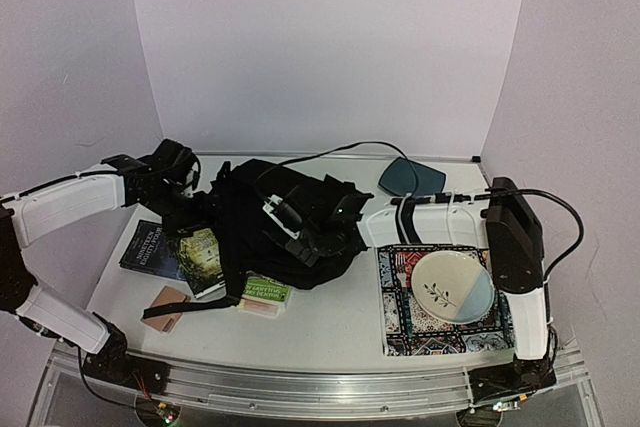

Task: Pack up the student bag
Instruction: Adjust the card case at the corner of the board, then pick up the card case from the center of the board, then place the card case in the pocket on the back of the bag, then adjust the card case in the pocket on the back of the bag.

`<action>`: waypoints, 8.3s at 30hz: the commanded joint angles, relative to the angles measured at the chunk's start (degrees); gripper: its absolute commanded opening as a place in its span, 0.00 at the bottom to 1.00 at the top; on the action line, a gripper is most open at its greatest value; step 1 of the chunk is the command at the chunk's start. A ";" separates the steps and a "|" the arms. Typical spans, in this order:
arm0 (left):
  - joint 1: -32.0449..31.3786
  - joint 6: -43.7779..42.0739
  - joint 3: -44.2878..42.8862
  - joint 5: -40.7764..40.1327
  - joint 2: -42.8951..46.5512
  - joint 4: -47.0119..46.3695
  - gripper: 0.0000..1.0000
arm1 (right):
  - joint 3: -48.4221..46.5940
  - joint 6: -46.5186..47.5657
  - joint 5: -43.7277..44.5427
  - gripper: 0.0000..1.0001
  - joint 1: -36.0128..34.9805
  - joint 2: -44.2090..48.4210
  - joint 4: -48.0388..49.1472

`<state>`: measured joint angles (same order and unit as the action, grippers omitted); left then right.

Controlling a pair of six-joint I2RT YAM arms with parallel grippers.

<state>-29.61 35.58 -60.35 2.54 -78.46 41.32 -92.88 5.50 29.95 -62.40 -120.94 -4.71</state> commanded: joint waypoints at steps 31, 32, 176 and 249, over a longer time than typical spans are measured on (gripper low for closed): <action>8.56 15.25 22.91 20.46 9.77 4.93 0.95 | 8.10 -2.44 -7.36 0.00 2.30 6.59 7.86; 7.65 15.77 22.54 20.64 10.04 4.70 0.95 | 8.19 -2.43 -7.47 0.00 2.39 6.59 7.87; -12.66 3.40 -15.69 7.53 -10.33 5.49 0.76 | 9.31 -15.53 -17.96 0.00 2.88 13.18 12.39; -17.33 24.22 0.39 2.31 -2.39 -6.26 0.81 | 15.59 -29.21 -34.02 0.00 5.02 13.71 25.37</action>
<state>-46.89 51.47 -64.71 4.01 -85.99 42.83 -76.07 -22.65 -1.21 -56.62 -109.93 16.78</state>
